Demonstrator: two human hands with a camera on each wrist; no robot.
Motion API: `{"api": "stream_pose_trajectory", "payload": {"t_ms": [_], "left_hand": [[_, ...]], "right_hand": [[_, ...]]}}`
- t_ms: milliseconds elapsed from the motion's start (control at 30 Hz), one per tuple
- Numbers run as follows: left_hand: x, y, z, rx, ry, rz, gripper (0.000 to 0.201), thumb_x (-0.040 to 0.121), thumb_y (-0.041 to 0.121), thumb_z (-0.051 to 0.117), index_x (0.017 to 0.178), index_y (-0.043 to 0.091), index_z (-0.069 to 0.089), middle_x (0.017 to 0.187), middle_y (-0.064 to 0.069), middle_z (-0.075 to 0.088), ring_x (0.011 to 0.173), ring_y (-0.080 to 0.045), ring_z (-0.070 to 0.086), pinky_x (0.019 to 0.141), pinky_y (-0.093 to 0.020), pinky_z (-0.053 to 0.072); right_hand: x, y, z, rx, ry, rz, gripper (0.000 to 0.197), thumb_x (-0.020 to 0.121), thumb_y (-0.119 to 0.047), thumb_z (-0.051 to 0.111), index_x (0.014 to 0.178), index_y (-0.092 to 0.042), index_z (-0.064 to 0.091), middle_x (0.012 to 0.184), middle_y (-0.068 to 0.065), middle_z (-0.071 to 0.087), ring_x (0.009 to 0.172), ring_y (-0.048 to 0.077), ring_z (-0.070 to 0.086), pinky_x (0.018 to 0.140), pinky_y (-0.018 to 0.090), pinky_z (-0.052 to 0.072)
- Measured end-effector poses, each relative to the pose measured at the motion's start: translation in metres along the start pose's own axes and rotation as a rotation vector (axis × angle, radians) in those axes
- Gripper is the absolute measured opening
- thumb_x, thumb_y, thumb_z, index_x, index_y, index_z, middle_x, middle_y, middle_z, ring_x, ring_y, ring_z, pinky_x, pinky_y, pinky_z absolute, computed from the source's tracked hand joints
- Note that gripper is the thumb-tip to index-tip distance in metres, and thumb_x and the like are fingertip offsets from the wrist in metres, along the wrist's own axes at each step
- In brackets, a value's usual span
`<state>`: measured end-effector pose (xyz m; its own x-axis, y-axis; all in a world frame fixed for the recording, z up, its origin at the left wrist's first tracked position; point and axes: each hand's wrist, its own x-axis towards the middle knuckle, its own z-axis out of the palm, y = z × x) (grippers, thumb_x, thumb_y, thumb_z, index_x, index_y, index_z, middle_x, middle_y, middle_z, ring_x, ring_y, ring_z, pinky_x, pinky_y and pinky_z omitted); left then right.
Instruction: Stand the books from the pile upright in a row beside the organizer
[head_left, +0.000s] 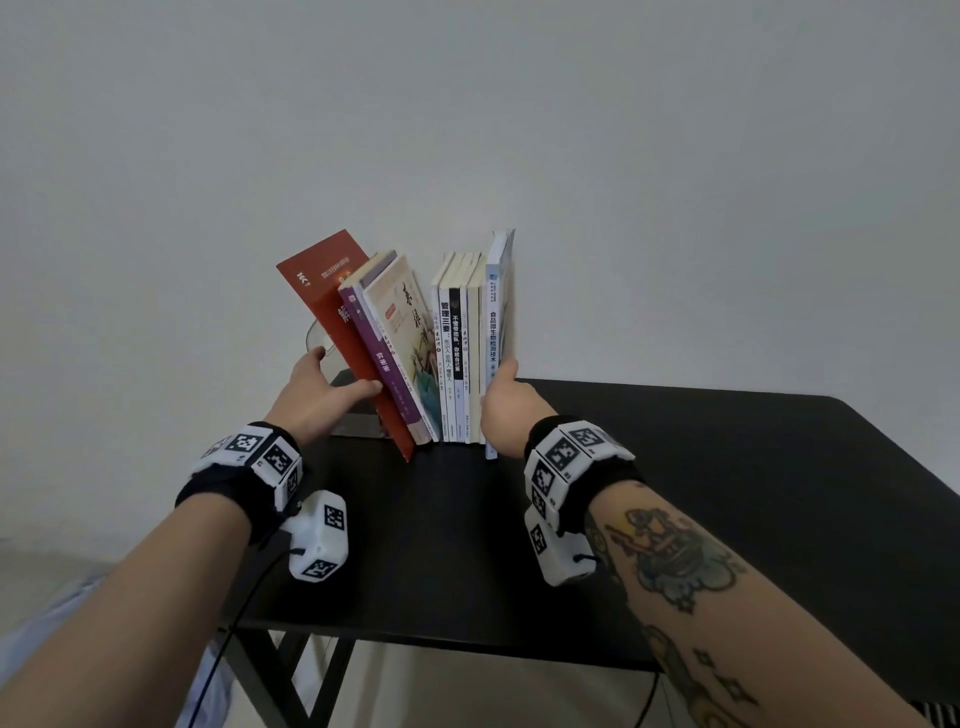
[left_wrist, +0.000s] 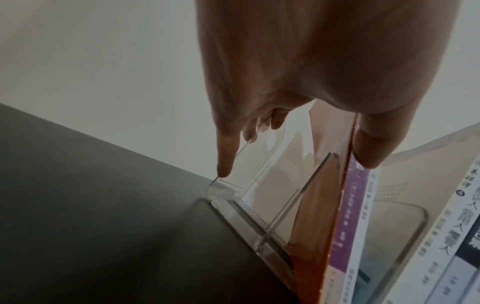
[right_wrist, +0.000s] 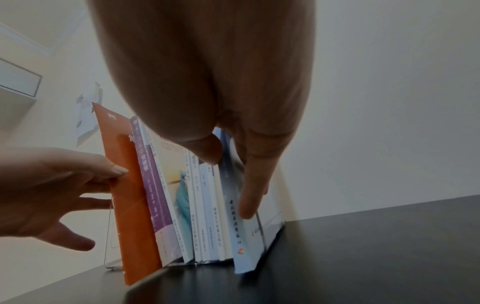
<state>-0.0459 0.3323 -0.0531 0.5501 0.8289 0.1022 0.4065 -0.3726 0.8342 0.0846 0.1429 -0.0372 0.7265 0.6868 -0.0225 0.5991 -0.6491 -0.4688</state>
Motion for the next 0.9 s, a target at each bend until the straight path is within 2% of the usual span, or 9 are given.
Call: {"api": "stream_pose_trajectory", "payload": {"t_ms": [133,233,367,433,467,533,667,800,900], "left_hand": [[0.010,-0.002,0.000,0.012,-0.014,0.006,0.102,0.083,0.041,0.076,0.158,0.011,0.014,0.164,-0.009,0.023,0.148,-0.027,0.029,0.115,-0.044,0.031],[0.018,-0.003,0.000,-0.002,-0.014,0.001,0.101,0.083,0.040,0.076,0.158,0.012,0.014,0.163,-0.010,0.025,0.147,-0.027,0.030,0.115,-0.044,0.032],[0.029,-0.006,-0.001,-0.042,-0.030,-0.012,0.106,0.079,0.042,0.079,0.158,0.014,0.014,0.162,-0.012,0.026,0.146,-0.028,0.032,0.113,-0.049,0.036],[0.033,-0.009,0.000,-0.040,-0.029,-0.010,0.107,0.078,0.044,0.079,0.158,0.016,0.014,0.161,-0.012,0.027,0.145,-0.029,0.034,0.110,-0.051,0.040],[0.034,-0.009,-0.001,-0.037,-0.030,-0.011,0.108,0.076,0.046,0.079,0.158,0.017,0.015,0.161,-0.011,0.028,0.144,-0.029,0.035,0.108,-0.052,0.042],[0.035,-0.010,-0.002,-0.042,-0.030,-0.025,0.116,0.066,0.054,0.077,0.158,0.020,0.015,0.160,-0.010,0.029,0.143,-0.028,0.037,0.107,-0.053,0.043],[0.033,-0.013,-0.005,-0.030,-0.063,-0.025,0.129,0.052,0.065,0.075,0.157,0.022,0.014,0.161,-0.010,0.028,0.140,-0.027,0.040,0.107,-0.053,0.043],[0.024,-0.008,-0.006,-0.037,-0.103,-0.053,0.118,0.071,0.050,0.082,0.158,0.018,0.009,0.158,-0.012,0.031,0.138,-0.031,0.042,0.112,-0.050,0.037],[0.003,-0.007,0.005,-0.012,0.048,0.004,0.102,0.081,0.032,0.079,0.156,0.008,0.013,0.158,-0.016,0.028,0.143,-0.031,0.034,0.116,-0.046,0.032]], "right_hand": [[0.008,-0.003,0.004,0.044,0.036,-0.035,0.051,0.097,-0.007,0.038,0.143,0.001,0.017,0.126,0.022,0.053,0.055,0.016,0.029,0.051,0.020,0.022],[0.016,-0.002,0.006,0.044,0.039,-0.057,0.052,0.097,-0.006,0.038,0.142,0.003,0.016,0.121,0.023,0.055,0.077,0.023,0.043,0.051,0.019,0.023],[0.026,-0.004,0.012,0.008,0.061,-0.041,0.054,0.096,-0.004,0.041,0.142,0.005,0.014,0.082,0.019,0.055,0.064,0.024,0.049,0.050,0.027,0.032],[0.030,-0.004,0.012,0.032,0.057,-0.068,0.052,0.096,-0.004,0.040,0.142,0.005,0.015,0.108,0.025,0.059,0.087,0.034,0.059,0.062,0.032,0.037],[0.030,-0.005,0.012,0.027,0.049,-0.070,0.052,0.096,-0.004,0.040,0.141,0.005,0.016,0.117,0.024,0.057,0.092,0.035,0.059,0.059,0.032,0.036],[0.032,-0.005,0.015,0.019,0.051,-0.077,0.055,0.096,-0.003,0.041,0.141,0.006,0.013,0.117,0.026,0.058,0.079,0.032,0.057,0.049,0.029,0.031],[0.030,-0.005,0.017,0.099,0.056,-0.060,0.049,0.095,-0.002,0.041,0.137,0.002,0.016,0.111,0.024,0.060,0.097,0.037,0.062,0.069,0.036,0.044],[0.023,-0.002,0.011,0.153,-0.027,-0.033,0.056,0.099,-0.012,0.042,0.143,-0.001,0.010,0.116,0.027,0.059,0.101,0.039,0.061,0.072,0.036,0.043],[0.002,0.007,-0.014,0.351,0.107,-0.084,0.061,0.100,-0.029,0.045,0.147,-0.005,0.014,0.134,0.022,0.051,0.120,0.034,0.053,0.095,0.035,0.042]]}}
